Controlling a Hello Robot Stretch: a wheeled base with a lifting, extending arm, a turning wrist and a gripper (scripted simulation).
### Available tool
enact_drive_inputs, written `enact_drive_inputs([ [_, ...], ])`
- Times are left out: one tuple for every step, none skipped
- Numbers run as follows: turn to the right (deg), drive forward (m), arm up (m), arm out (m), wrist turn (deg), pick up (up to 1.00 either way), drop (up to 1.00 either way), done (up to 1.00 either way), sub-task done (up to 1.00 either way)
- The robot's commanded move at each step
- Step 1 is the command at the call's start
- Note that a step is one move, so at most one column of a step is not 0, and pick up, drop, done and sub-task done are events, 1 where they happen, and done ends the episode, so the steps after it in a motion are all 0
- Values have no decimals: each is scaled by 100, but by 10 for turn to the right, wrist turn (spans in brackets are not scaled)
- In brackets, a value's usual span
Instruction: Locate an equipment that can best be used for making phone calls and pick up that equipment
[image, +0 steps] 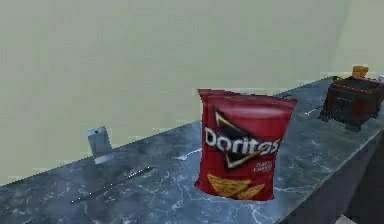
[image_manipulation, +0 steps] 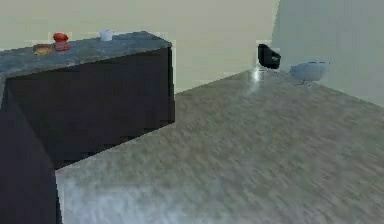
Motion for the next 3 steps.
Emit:
enact_drive_inputs([
  [-450, 0, 0, 0, 0, 0, 0, 0, 0],
  [-450, 0, 0, 0, 0, 0, 0, 0, 0],
  [-240, 0, 0, 0, 0, 0, 0, 0, 0],
])
